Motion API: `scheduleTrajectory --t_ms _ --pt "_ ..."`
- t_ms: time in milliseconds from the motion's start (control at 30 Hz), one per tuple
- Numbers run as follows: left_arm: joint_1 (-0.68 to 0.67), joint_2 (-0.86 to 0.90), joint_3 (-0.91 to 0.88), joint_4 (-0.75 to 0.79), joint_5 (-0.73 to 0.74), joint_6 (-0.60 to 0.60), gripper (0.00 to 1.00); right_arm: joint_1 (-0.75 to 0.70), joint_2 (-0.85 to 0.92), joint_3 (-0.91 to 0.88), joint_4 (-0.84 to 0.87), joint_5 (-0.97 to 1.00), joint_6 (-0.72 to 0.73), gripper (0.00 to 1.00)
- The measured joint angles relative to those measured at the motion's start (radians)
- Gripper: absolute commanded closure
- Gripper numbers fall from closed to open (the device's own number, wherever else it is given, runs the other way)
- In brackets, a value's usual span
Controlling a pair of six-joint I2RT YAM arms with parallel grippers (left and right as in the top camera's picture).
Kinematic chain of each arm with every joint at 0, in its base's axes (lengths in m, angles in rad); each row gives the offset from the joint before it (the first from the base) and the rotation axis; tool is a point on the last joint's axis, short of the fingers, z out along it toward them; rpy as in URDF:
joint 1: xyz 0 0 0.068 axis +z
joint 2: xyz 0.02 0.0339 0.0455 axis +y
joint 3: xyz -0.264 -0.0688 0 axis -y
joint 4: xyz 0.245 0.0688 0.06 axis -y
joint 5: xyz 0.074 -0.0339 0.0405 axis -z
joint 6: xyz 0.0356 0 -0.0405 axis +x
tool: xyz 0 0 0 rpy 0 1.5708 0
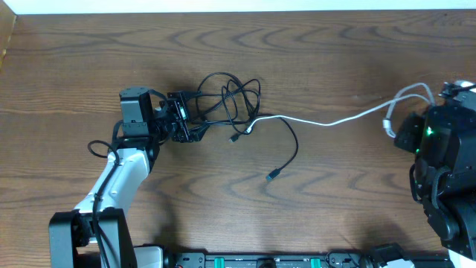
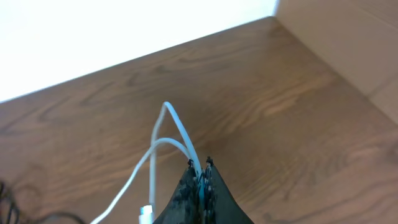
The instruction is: Untangle cables
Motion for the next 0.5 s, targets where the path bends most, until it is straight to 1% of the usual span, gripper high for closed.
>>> scheduleTrajectory --t_ms 33,67,100,167,233,333,400,500 --pt "-0.003 0.0 0.0 0.0 0.002 0.036 0.21 0.0 0.0 0.0 0.003 -0.001 0.013 0.99" --pt "-0.005 0.0 0.0 0.001 0.003 0.077 0.35 0.0 0.0 0.0 0.008 -0.021 0.029 0.99" --pt "-0.008 0.0 0.0 0.004 0.003 0.122 0.42 0.0 0.001 0.0 0.013 -0.039 0.038 0.99" --pt "-0.029 0.0 0.0 0.019 0.007 0.306 0.54 0.0 0.013 0.0 0.027 -0.113 0.045 0.99" --pt "-0.062 -0.001 0.002 0.009 0.008 0.51 0.54 0.0 0.033 0.0 0.03 -0.167 0.034 0.99" --pt "-0.113 -0.003 0.003 -0.07 0.004 0.747 0.54 0.0 0.089 0.0 0.003 -0.155 0.025 0.99" --pt "-0.146 -0.003 0.004 -0.14 -0.012 0.853 0.54 -0.001 0.126 0.0 -0.058 -0.087 0.076 0.99" --pt "-0.179 -0.005 0.003 -0.277 -0.094 0.947 0.54 -0.023 0.162 -0.002 -0.197 0.06 0.24 0.99"
